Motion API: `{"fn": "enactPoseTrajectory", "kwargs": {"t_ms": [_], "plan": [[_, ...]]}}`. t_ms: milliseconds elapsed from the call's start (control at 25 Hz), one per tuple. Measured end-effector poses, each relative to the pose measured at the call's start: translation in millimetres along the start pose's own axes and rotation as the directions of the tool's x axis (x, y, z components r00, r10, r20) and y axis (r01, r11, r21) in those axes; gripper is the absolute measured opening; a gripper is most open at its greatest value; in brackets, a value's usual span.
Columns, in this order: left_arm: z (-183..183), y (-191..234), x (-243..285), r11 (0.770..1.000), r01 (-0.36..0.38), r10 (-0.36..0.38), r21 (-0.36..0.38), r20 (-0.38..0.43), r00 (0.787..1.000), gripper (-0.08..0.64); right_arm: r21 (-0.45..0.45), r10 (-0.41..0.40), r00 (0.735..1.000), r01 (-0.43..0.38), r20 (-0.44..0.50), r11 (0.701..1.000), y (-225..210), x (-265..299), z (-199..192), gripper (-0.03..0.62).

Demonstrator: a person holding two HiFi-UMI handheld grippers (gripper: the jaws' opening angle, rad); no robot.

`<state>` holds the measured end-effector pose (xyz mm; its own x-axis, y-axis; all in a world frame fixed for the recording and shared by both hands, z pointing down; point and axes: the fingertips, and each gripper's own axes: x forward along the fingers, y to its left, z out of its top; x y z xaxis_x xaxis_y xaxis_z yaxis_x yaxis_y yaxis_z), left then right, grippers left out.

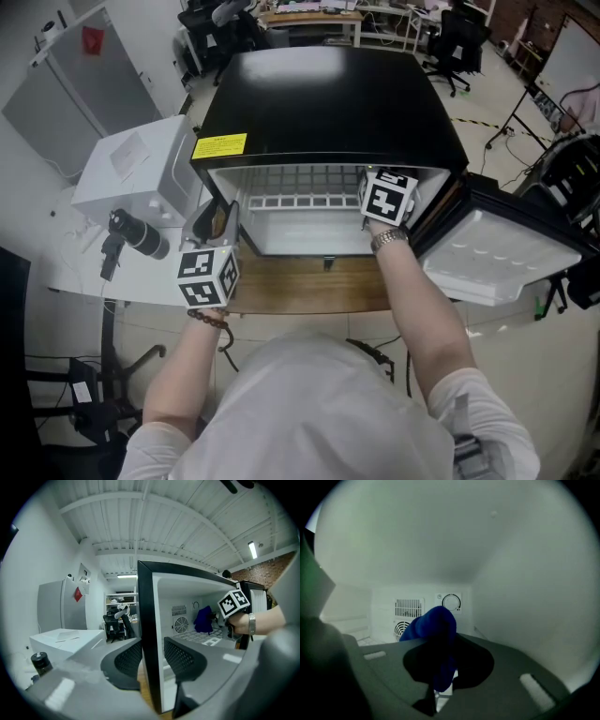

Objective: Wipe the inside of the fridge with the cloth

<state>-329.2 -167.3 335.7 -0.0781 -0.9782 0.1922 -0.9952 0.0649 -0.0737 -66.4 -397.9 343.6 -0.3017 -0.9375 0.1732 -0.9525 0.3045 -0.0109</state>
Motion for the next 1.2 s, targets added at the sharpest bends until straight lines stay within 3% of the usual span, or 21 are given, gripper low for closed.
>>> {"fn": "enactPoseTrajectory", "kwargs": {"t_ms": [320, 680, 960, 1200], "plan": [[0, -1, 1, 1.000, 0.017, -0.017, -0.004, 0.008, 1.000, 0.141, 0.011, 0.161, 0.984, -0.163, 0.076, 0.987, 58, -22, 25, 0.036], [1, -2, 0, 0.999, 0.049, -0.049, 0.009, 0.006, 0.999, 0.141, 0.016, 0.366, 0.929, -0.367, 0.046, 0.930, 168, -27, 20, 0.035], [2, -3, -3, 0.996, 0.080, -0.080, 0.032, 0.008, 0.997, 0.140, 0.028, 0.441, 0.897, -0.441, 0.019, 0.897, 223, -24, 12, 0.035], [-1, -2, -5, 0.994, 0.096, -0.097, 0.053, 0.008, 0.995, 0.133, 0.002, 0.455, 0.889, -0.455, -0.053, 0.890, 249, -14, -5, 0.036]]}}
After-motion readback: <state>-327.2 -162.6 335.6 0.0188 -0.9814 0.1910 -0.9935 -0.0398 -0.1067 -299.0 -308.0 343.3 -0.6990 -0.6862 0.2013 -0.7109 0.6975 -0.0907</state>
